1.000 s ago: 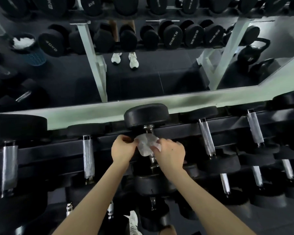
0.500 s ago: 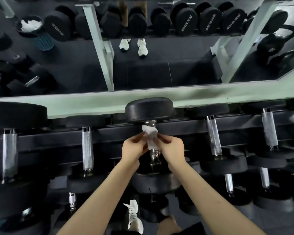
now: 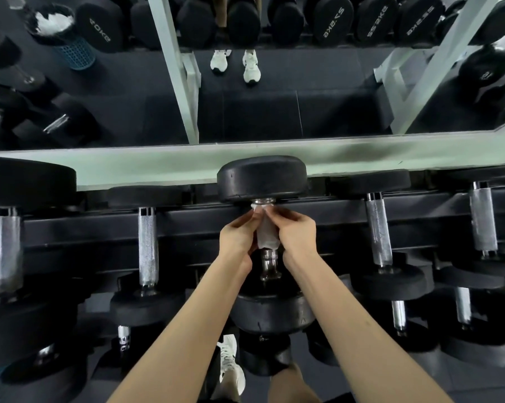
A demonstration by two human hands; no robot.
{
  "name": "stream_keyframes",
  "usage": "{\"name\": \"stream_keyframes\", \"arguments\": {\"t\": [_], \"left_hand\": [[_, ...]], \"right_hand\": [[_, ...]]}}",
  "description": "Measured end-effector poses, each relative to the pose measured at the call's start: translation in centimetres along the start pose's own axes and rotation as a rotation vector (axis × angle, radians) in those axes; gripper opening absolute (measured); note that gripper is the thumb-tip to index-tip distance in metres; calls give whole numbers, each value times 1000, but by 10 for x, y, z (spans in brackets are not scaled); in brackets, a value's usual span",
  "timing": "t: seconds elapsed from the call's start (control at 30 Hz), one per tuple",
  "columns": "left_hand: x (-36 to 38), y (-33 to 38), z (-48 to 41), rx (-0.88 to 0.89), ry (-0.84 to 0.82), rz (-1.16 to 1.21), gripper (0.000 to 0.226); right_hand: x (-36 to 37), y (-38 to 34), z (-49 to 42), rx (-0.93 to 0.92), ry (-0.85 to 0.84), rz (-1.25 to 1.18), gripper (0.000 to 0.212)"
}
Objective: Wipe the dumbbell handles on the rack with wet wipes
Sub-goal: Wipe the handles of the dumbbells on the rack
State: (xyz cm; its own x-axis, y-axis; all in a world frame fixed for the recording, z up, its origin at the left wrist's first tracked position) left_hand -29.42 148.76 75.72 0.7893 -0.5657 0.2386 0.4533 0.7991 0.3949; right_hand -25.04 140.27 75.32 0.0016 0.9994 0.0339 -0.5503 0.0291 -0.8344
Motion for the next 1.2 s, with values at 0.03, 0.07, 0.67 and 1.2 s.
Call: {"name": "stream_keyframes", "arguments": {"t": [0.03,0.07,0.67,1.2], "left_hand": [[0,0,-1,-6,-16,14,12],[-1,0,-3,-5,-32,26,13],[-18,1,-9,91,-22,-267,38],[-13,6,-12,-71,-47,-145,7]], "right_hand": [[0,0,-1,-4,2,-17,2],[-1,0,-1,-16,2,-29,3],[-13,2,2,-52,-131,121,5],[9,-17,9,-396,36,600,25]]}}
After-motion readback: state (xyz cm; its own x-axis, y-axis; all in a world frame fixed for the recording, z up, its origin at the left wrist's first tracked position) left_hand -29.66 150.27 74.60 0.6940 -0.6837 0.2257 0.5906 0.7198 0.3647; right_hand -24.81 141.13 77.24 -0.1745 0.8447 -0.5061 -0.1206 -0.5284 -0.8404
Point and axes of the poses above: each hand's wrist, its own z-axis away from the middle knuckle, its own x-axis out of the palm, y = z × x, the point moved 3 cm from there along -z, towards the middle knuckle, and after that the axes turned 9 degrees about -x, right-handed, at the moved point
